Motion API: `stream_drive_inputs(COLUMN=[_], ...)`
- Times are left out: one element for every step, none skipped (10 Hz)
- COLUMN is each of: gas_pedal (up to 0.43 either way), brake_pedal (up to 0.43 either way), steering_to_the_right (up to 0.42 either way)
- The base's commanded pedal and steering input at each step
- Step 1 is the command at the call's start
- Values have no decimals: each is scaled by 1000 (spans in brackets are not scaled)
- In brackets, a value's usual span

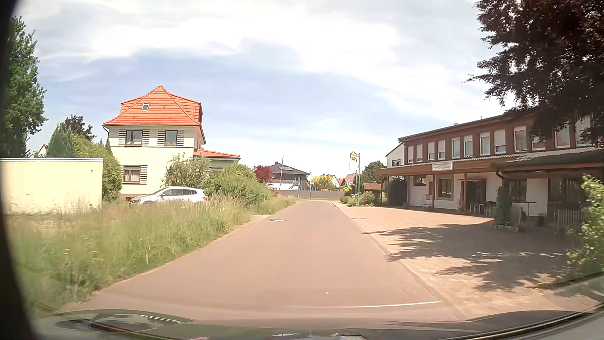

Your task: Follow the waypoints while adhering to traffic rules and regulations

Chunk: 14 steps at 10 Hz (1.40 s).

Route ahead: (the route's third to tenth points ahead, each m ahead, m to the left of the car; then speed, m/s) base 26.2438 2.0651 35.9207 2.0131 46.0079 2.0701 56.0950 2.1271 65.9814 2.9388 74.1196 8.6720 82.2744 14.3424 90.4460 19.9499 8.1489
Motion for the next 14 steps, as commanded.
stream_drive_inputs(gas_pedal=[87, 110, 110, 110, 110, 118, 118, 118, 118, 118, 118, 118, 118, 118], brake_pedal=[0, 0, 0, 0, 0, 0, 0, 0, 0, 0, 0, 0, 0, 0], steering_to_the_right=[8, 7, 7, 7, 6, 5, 4, 3, 3, 3, 3, 2, 2, 2])
